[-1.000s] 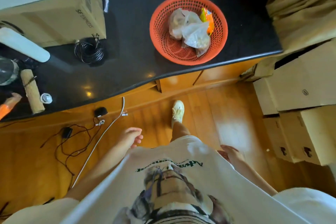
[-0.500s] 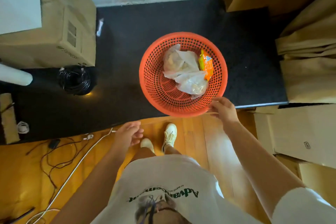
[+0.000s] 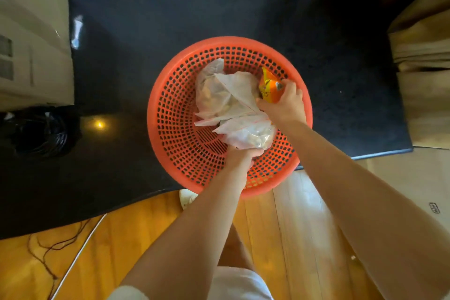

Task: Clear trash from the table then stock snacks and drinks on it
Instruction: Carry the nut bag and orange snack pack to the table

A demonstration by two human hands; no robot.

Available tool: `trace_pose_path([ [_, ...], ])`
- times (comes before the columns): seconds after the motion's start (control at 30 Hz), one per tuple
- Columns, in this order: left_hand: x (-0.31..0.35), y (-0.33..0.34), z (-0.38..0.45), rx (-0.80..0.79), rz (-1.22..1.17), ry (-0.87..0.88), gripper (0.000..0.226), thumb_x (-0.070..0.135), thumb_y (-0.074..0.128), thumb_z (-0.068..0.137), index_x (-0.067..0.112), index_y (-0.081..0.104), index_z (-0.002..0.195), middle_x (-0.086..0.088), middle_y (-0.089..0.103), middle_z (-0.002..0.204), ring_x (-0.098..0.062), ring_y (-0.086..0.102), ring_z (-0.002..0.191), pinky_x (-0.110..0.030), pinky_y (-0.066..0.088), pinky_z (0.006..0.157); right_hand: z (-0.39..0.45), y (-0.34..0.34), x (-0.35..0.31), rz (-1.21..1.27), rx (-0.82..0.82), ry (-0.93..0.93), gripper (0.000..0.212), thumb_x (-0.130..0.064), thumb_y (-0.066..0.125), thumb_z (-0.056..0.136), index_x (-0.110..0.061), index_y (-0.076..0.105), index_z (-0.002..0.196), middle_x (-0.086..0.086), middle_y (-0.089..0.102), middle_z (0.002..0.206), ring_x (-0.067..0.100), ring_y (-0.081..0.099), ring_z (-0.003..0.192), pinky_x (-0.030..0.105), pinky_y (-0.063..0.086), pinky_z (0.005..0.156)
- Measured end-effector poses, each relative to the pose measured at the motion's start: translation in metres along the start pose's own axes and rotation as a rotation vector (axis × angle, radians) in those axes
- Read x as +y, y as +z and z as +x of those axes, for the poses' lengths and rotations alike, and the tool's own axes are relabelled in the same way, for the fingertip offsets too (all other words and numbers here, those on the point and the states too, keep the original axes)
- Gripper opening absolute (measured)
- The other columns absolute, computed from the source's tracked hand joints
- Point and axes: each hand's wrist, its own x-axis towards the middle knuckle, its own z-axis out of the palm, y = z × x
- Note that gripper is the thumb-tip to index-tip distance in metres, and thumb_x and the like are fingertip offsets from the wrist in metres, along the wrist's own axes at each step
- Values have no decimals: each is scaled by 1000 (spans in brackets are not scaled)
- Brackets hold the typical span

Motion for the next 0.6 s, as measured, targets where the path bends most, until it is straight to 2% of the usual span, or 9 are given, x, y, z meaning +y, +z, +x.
trace_pose_path([
  [0.07,0,8,17,35,-23,-51,66,8,73,76,4,42,135,-16,53,135,-27,54,119,-35,46,98,3,6,1,-35,40,-23,74,-38,68,74,-15,33,136,12,41,132,31,43,123,42,36,105],
  [0.13,-3,16,25,49,-124,-58,63,8,70,79,11,43,136,-9,51,137,-22,49,125,-33,36,107,3,12,2,-64,94,-51,71,-36,66,76,-14,34,135,14,42,130,34,43,122,45,38,102],
  [0.2,-9,21,29,107,-97,2,64,4,75,73,10,48,131,-8,55,133,-19,50,123,-35,34,111,2,16,2,-81,130,-62,68,-37,65,78,-14,35,134,14,42,130,35,44,120,46,39,99],
  [0.27,-13,23,29,137,-74,45,58,4,77,71,6,54,124,-12,60,126,-18,56,114,-36,38,106,3,20,3,-87,152,-62,67,-36,65,78,-14,36,134,14,42,130,35,44,119,45,40,95],
  [0.33,-14,22,30,160,-67,76,49,4,76,73,6,57,118,-12,64,119,-16,57,101,-29,42,93,4,21,4,-87,154,-57,65,-30,65,79,-15,36,134,14,41,130,35,44,118,44,40,94],
  [0.4,-12,20,30,204,-16,104,45,6,74,76,5,57,117,-11,64,115,-18,56,99,-24,37,83,6,20,5,-73,149,-49,62,-21,64,78,-16,36,134,13,41,131,35,44,119,45,41,97],
  [0.5,-6,10,17,211,55,253,41,3,73,76,5,57,114,-4,62,106,-14,55,96,-17,36,80,1,12,6,-9,178,-68,59,-13,61,79,-16,39,133,12,43,132,32,46,119,42,41,98],
  [0.6,0,-9,-13,72,160,433,42,-4,69,77,2,56,116,-6,64,113,-14,59,102,-12,42,87,-19,-3,0,101,286,-107,56,-17,61,80,-18,41,132,8,47,128,24,51,113,29,42,89],
])
